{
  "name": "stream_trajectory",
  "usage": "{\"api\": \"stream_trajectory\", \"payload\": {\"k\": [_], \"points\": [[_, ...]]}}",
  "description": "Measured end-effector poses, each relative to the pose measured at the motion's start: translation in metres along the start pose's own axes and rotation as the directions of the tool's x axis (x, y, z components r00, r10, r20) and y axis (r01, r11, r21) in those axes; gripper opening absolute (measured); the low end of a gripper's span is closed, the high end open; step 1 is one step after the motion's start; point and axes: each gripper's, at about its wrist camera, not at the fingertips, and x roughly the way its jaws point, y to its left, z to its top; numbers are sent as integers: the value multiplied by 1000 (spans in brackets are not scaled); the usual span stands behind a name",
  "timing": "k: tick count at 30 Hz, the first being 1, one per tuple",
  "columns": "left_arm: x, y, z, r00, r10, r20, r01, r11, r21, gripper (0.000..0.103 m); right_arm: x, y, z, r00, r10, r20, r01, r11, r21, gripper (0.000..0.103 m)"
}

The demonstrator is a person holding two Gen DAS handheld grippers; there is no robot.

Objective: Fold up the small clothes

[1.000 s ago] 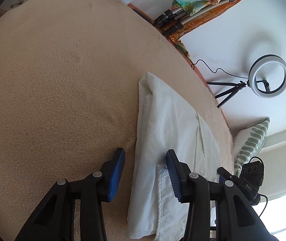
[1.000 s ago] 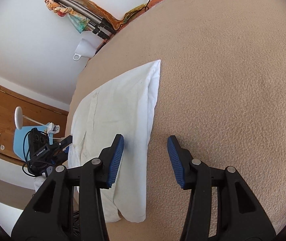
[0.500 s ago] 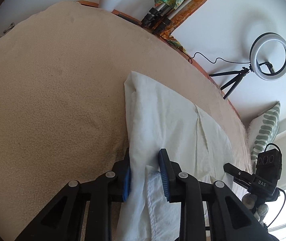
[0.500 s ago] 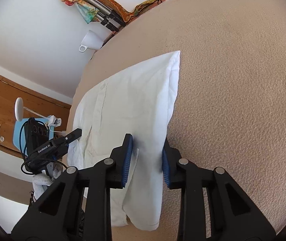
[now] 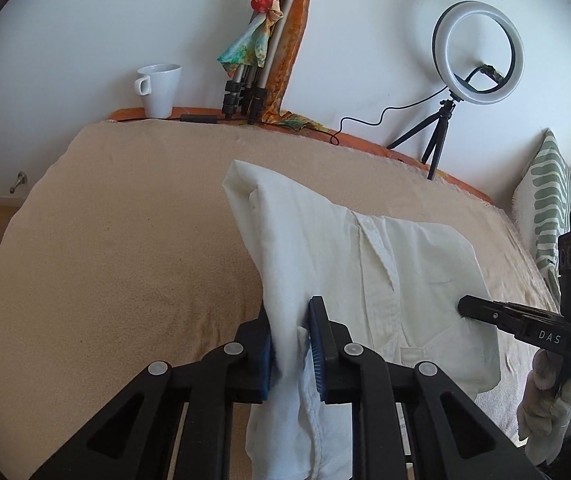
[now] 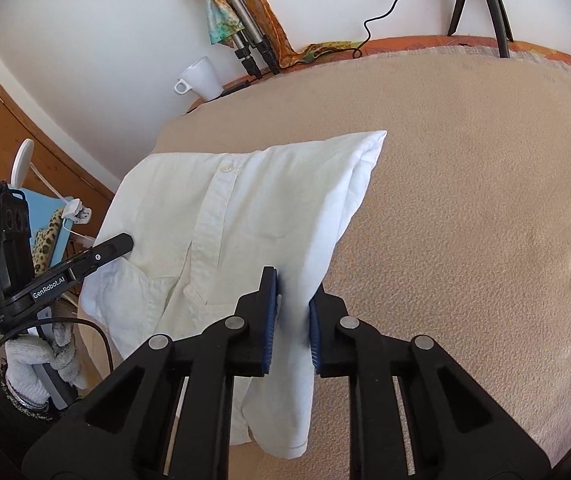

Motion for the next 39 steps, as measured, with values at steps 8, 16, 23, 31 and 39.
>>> {"api": "stream_trajectory", "payload": {"k": [8, 16, 23, 31, 39], "points": [[-12, -49, 3, 997, -53, 49, 48, 994, 101, 13, -37, 8, -3, 997, -32, 69, 35, 999, -41, 14], [-10, -107, 9, 991, -111, 75, 94, 975, 201, 12, -71, -3, -11, 989, -57, 134, 64, 997, -48, 13], [8, -156, 18, 984, -171, 57, 151, 954, 258, 12, -96, -25, -13, 983, -83, 165, 89, 996, -25, 13], [41, -206, 28, 969, -246, 8, 235, 935, 267, 12, -134, -65, 1, 969, -135, 206, 136, 991, 8, 12], [68, -248, 37, 957, -291, -9, 282, 921, 267, 11, -162, -106, 8, 955, -192, 226, 190, 981, 32, 12]]}}
